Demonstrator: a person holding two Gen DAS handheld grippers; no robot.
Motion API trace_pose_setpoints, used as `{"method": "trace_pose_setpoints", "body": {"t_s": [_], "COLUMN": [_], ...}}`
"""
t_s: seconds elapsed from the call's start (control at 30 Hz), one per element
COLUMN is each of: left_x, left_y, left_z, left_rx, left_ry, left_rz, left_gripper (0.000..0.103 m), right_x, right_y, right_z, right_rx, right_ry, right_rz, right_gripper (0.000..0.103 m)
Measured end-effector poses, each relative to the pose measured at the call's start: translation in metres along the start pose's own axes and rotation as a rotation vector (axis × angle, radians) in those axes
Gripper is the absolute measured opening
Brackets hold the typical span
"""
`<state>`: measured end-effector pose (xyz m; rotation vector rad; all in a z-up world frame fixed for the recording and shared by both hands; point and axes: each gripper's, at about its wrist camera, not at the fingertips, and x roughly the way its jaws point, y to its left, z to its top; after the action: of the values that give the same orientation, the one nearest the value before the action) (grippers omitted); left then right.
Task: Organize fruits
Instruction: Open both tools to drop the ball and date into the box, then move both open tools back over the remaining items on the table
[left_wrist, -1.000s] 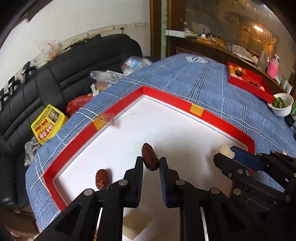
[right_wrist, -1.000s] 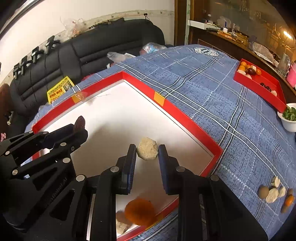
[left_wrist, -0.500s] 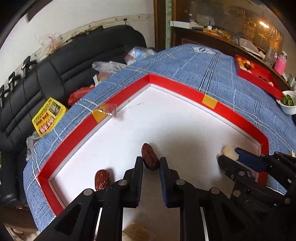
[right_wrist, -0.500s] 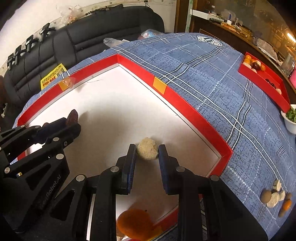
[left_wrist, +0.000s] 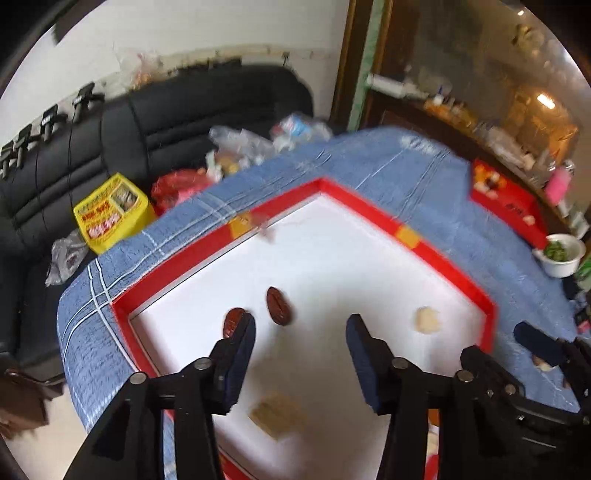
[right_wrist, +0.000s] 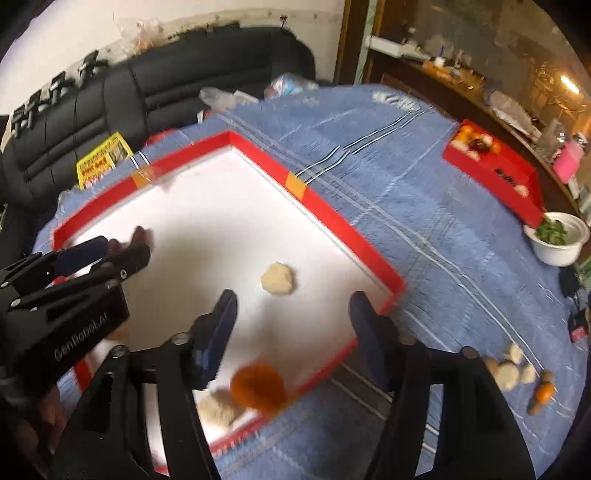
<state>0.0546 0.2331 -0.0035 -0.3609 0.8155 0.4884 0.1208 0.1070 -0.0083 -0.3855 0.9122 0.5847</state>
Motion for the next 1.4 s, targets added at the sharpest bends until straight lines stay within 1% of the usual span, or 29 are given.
{"method": "trace_pose_setpoints", "body": {"t_s": [0.03,0.1,0.17,0.2,0.23,0.27,0.3,0.4,0.43,0.5,0.63,0.67,0.7,0.8,0.87,0.9,0.93,0.97,1.0,1.03,1.1,1.17,1.27,1.3,1.33,1.37,1.4], "left_x": [-0.011,-0.028,-0.044,-0.049,-0.054,-0.059,-0.061,-0.062,-0.058,-0.051,-0.042,-0.046,-0.052,-0.072,-0.103,-0.127,-0.142,-0.171,-0.189,-0.215,-0.235,-0.244,-0.241,-0.239,-0.233,-0.224,-0.219], "left_y": [-0.006,-0.022,-0.046,-0.056,-0.069,-0.084,-0.095,-0.134,-0.15,-0.174,-0.208,-0.212,-0.215,-0.225,-0.232,-0.233,-0.236,-0.239,-0.242,-0.243,-0.245,-0.25,-0.26,-0.26,-0.263,-0.263,-0.263], "left_z": [-0.006,-0.018,-0.035,-0.041,-0.048,-0.057,-0.062,-0.082,-0.091,-0.103,-0.122,-0.125,-0.123,-0.112,-0.095,-0.085,-0.079,-0.071,-0.066,-0.06,-0.054,-0.053,-0.053,-0.052,-0.053,-0.053,-0.052], "left_rx": [0.013,0.043,0.105,0.129,0.159,0.194,0.218,0.302,0.337,0.383,0.466,0.467,0.461,0.456,0.458,0.457,0.463,0.489,0.506,0.508,0.505,0.525,0.554,0.563,0.579,0.58,0.577], "left_ry": [-0.026,-0.064,-0.093,-0.094,-0.092,-0.096,-0.099,-0.078,-0.061,-0.037,0.006,0.016,0.023,0.085,0.111,0.121,0.117,0.093,0.075,0.052,0.033,0.042,0.078,0.078,0.088,0.116,0.126], "left_rz": [-0.023,-0.061,-0.113,-0.137,-0.18,-0.227,-0.246,-0.29,-0.313,-0.335,-0.327,-0.345,-0.354,-0.322,-0.292,-0.298,-0.316,-0.354,-0.379,-0.412,-0.445,-0.457,-0.47,-0.479,-0.47,-0.467,-0.47], "left_gripper": [0.057,0.058,0.061,0.062,0.062,0.063,0.064,0.066,0.066,0.067,0.067,0.067,0.067,0.066,0.066,0.066,0.066,0.067,0.069,0.074,0.078,0.078,0.078,0.078,0.078,0.078,0.078], "right_x": [-0.009,-0.027,-0.045,-0.051,-0.055,-0.062,-0.067,-0.082,-0.087,-0.095,-0.104,-0.105,-0.106,-0.106,-0.106,-0.106,-0.105,-0.105,-0.103,-0.101,-0.094,-0.086,-0.081,-0.081,-0.081,-0.08,-0.08], "right_y": [-0.003,-0.011,-0.025,-0.031,-0.038,-0.052,-0.062,-0.095,-0.108,-0.136,-0.177,-0.184,-0.19,-0.207,-0.217,-0.221,-0.223,-0.225,-0.226,-0.226,-0.226,-0.223,-0.218,-0.217,-0.217,-0.217,-0.218], "right_z": [-0.006,-0.021,-0.042,-0.051,-0.059,-0.074,-0.084,-0.116,-0.127,-0.151,-0.187,-0.194,-0.201,-0.216,-0.223,-0.226,-0.228,-0.23,-0.23,-0.23,-0.23,-0.229,-0.229,-0.229,-0.229,-0.229,-0.23], "right_rx": [0.009,0.045,0.091,0.102,0.114,0.144,0.17,0.239,0.269,0.34,0.453,0.474,0.489,0.531,0.561,0.575,0.587,0.596,0.599,0.599,0.598,0.593,0.573,0.57,0.569,0.571,0.577], "right_ry": [-0.02,-0.056,-0.099,-0.105,-0.109,-0.114,-0.117,-0.125,-0.127,-0.131,-0.119,-0.113,-0.114,-0.115,-0.127,-0.133,-0.14,-0.15,-0.154,-0.157,-0.144,-0.122,-0.099,-0.101,-0.101,-0.1,-0.099], "right_rz": [0.002,-0.005,-0.003,-0.02,-0.035,-0.052,-0.073,-0.148,-0.168,-0.209,-0.257,-0.262,-0.265,-0.276,-0.27,-0.265,-0.258,-0.246,-0.238,-0.232,-0.207,-0.179,-0.164,-0.167,-0.171,-0.176,-0.177], "right_gripper": [0.067,0.067,0.067,0.067,0.067,0.067,0.067,0.067,0.067,0.067,0.067,0.067,0.067,0.067,0.067,0.067,0.067,0.067,0.067,0.067,0.067,0.067,0.067,0.067,0.067,0.067,0.067]}}
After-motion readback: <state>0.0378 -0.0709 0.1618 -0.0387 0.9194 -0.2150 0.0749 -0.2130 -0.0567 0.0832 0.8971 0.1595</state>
